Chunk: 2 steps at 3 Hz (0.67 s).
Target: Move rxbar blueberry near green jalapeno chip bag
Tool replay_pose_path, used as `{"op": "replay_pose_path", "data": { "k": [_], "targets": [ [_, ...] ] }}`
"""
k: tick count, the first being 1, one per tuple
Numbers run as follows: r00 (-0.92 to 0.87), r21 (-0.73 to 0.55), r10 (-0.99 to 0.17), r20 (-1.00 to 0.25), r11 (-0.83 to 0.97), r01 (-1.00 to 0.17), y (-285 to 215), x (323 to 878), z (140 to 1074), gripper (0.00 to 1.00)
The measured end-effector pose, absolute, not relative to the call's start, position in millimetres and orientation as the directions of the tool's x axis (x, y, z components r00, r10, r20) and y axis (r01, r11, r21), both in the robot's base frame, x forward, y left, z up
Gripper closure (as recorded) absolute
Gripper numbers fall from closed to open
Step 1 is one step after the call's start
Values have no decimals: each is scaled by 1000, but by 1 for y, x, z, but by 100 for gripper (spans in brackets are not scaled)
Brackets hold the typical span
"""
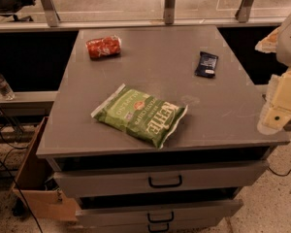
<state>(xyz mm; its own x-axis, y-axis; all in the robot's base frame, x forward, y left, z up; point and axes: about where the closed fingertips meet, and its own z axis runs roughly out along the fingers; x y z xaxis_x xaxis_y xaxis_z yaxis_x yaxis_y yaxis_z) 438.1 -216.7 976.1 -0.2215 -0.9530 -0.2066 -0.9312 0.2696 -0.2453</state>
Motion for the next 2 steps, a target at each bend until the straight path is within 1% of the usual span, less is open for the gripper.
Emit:
{"op": "replay_pose_path", "data": {
  "k": [2],
  "targets": [
    [-230,-251,-947,-225,284,-925,-219,446,973,0]
  ]
}}
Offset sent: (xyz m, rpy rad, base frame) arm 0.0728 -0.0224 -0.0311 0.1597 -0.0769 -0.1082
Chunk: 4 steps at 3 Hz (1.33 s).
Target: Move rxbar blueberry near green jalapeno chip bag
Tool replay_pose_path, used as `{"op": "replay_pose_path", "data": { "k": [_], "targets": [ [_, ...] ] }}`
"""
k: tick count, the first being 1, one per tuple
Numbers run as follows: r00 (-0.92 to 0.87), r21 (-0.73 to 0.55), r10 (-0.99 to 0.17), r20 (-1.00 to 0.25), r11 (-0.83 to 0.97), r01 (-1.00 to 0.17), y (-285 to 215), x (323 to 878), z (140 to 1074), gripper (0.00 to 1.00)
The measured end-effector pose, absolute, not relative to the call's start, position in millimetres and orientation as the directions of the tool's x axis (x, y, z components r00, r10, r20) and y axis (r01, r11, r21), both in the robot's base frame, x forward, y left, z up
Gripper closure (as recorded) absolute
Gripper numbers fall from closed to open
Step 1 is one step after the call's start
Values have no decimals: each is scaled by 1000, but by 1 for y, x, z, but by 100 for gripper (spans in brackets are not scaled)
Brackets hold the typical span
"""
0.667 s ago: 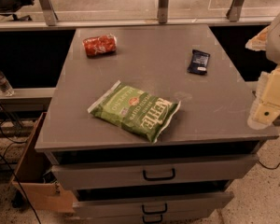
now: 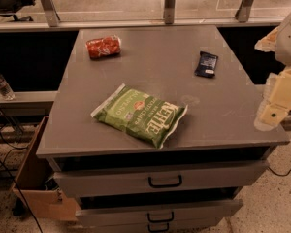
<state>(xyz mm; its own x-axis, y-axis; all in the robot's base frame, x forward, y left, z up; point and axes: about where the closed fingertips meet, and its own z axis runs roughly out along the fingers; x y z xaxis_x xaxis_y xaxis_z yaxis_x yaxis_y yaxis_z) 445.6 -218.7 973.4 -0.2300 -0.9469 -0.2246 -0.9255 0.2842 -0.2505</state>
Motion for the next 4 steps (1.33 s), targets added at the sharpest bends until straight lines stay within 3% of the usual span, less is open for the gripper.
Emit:
{"op": "replay_pose_path", "data": {
  "k": [2,4],
  "targets": [
    [-306,-303,-839,-450,466,-831,-243,572,938,0],
    [-420,-264,-651,-633,691,-673,-262,681,907,0]
  ]
}}
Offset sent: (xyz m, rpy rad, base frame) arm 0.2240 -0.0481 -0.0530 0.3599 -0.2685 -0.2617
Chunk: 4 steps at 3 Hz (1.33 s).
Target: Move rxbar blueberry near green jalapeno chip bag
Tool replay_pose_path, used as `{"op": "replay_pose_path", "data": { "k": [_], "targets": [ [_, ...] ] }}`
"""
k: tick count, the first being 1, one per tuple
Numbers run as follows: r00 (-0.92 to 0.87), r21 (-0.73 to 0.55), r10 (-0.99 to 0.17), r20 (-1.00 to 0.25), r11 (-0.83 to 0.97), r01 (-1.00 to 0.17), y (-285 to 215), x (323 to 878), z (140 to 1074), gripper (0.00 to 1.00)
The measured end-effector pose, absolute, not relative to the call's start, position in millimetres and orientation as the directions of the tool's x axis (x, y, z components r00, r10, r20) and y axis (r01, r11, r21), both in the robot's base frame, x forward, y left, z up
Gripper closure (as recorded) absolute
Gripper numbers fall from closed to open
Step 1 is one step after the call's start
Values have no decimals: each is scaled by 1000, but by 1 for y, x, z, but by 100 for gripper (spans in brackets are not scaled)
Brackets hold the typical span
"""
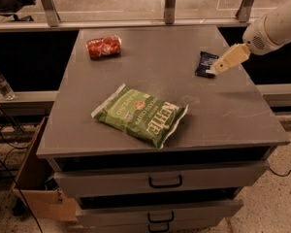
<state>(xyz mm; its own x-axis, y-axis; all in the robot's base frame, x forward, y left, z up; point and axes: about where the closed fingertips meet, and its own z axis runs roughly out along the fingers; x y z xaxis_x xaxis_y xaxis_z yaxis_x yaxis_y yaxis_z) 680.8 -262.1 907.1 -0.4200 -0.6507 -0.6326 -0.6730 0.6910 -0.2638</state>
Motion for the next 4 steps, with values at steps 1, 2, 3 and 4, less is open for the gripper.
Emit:
{"op": "replay_pose_path", "data": {
  "k": [1,2,3,4],
  "targets": [
    [-484,-189,-546,-683,773,-605,-253,714,888,0],
    [-552,-104,-445,-705,835,-540,-247,732,866,0],
    [-610,-36,-360,-706,878,-477,-246,740,842,0],
    [-633,6,-316,-707,892,-452,-234,746,828,18]
  ]
}}
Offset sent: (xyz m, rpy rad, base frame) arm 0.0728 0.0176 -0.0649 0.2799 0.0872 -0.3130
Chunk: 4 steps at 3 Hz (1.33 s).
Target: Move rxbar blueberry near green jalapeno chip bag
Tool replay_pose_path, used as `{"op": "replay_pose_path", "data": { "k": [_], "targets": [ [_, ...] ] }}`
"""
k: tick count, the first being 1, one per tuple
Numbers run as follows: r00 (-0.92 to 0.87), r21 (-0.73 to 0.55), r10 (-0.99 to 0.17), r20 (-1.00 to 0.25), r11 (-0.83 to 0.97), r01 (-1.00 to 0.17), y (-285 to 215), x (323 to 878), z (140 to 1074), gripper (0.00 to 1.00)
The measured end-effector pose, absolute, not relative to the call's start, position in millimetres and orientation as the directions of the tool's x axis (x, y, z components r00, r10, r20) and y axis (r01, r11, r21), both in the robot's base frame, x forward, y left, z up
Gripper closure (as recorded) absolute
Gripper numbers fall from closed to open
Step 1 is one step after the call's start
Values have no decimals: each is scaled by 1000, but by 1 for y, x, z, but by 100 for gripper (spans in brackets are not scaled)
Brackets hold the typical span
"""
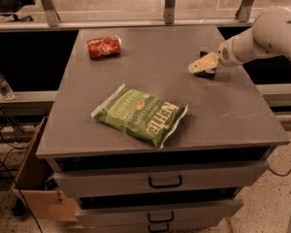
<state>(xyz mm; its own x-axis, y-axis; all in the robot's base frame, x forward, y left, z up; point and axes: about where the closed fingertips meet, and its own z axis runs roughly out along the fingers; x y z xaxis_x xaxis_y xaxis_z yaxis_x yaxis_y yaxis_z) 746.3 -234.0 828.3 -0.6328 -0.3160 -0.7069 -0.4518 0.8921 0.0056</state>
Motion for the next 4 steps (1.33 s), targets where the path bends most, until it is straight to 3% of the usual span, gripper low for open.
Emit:
{"op": "replay_pose_path", "data": {
  "k": [3,4],
  "targets": [
    [-631,7,-318,-707,890,-456,-223,750,834,88],
    [-631,7,-318,-708,890,-457,-223,750,837,100]
  ]
}}
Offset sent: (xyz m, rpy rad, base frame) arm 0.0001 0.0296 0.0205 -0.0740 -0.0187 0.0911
